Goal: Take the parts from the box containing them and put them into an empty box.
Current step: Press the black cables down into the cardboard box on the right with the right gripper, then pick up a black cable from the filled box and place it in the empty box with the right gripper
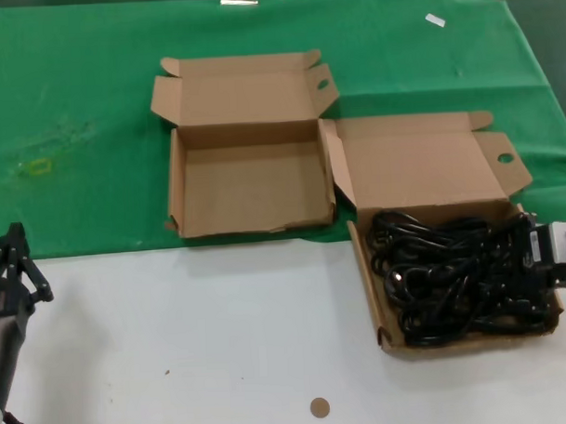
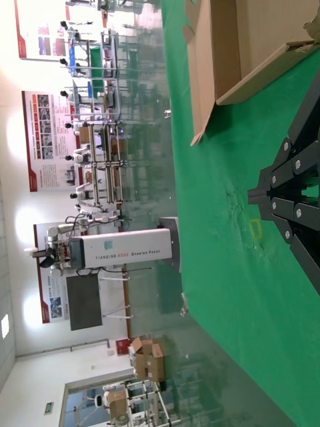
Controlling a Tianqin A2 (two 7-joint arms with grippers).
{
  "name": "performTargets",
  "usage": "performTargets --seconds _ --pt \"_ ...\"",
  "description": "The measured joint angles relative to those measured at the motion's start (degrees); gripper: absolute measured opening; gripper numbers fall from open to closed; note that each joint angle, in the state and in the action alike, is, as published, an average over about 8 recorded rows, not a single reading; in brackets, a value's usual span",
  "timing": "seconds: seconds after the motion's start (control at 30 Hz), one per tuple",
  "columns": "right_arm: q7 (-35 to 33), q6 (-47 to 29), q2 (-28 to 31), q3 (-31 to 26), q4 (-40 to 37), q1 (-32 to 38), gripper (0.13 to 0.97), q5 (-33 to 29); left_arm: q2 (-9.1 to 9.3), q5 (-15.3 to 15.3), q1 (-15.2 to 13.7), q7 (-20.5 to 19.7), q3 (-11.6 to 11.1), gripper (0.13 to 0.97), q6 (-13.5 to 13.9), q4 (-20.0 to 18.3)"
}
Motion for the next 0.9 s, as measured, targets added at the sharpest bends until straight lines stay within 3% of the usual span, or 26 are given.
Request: performTargets --seconds 0.1,0.23,0.5,0.9 --pt "0.3 -0.2 0.2 0.3 0.5 -0.3 0.412 -0.1 0.00 0.0 0.0 0.0 0.0 0.144 0.0 0.0" --pt "0.6 -0.3 0.5 0.7 1.1 -0.7 0.412 -0.1 0.00 0.0 0.0 0.0 0.0 0.144 0.0 0.0" --pt "1.3 -0.5 1.1 1.5 2.4 -1.4 0.258 0.1 0.00 0.0 0.0 0.0 0.0 0.144 0.0 0.0" --pt "4.7 -2.2 2.0 2.9 6.6 0.1 0.222 0.9 0.00 0.0 0.0 0.0 0.0 0.144 0.0 0.0"
